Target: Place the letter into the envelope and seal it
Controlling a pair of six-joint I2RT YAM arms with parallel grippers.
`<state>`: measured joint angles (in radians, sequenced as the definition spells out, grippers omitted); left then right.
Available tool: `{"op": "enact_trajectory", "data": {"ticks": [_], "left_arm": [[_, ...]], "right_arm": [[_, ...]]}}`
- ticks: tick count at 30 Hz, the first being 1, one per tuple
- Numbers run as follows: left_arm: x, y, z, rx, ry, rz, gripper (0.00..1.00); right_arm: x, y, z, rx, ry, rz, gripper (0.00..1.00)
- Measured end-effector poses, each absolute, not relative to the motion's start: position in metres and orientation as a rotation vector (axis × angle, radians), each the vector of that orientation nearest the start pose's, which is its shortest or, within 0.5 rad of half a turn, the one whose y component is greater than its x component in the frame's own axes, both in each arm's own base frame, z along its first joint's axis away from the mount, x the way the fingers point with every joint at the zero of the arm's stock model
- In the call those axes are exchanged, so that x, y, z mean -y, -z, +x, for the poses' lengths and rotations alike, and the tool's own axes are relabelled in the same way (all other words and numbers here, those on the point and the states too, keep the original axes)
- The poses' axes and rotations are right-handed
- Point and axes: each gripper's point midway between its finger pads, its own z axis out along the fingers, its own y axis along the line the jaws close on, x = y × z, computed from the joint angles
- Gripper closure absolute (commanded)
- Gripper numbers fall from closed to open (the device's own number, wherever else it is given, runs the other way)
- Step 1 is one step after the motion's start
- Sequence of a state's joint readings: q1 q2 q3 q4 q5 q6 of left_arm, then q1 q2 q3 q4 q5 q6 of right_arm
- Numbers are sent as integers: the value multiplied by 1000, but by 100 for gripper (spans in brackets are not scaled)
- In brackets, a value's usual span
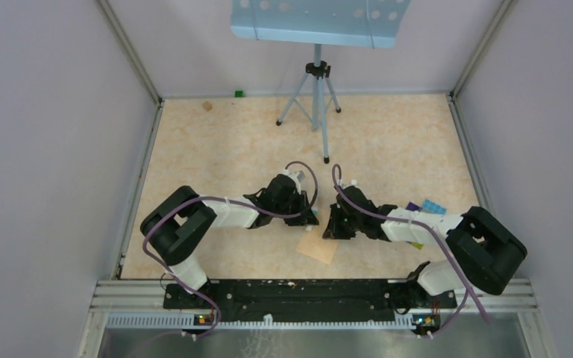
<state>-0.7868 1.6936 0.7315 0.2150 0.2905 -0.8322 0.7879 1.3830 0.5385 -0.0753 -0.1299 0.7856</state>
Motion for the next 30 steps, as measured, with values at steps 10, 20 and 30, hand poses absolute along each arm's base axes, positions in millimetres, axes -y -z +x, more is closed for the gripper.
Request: {"op": "enact_trajectory", "data": {"ticks": [10,20,30], "left_arm": [[335,-30,223,-2570,1070,97,100],[334,-30,224,-2569,1070,89,100],[334,-29,225,-2570,1071,84,100]], "right_arm": [[-256,-17,176,-2670,-776,-74,100],[-264,-17,179,-2667,-798,-82,100],[-271,-18,175,-2660,-732,-151,100]]}}
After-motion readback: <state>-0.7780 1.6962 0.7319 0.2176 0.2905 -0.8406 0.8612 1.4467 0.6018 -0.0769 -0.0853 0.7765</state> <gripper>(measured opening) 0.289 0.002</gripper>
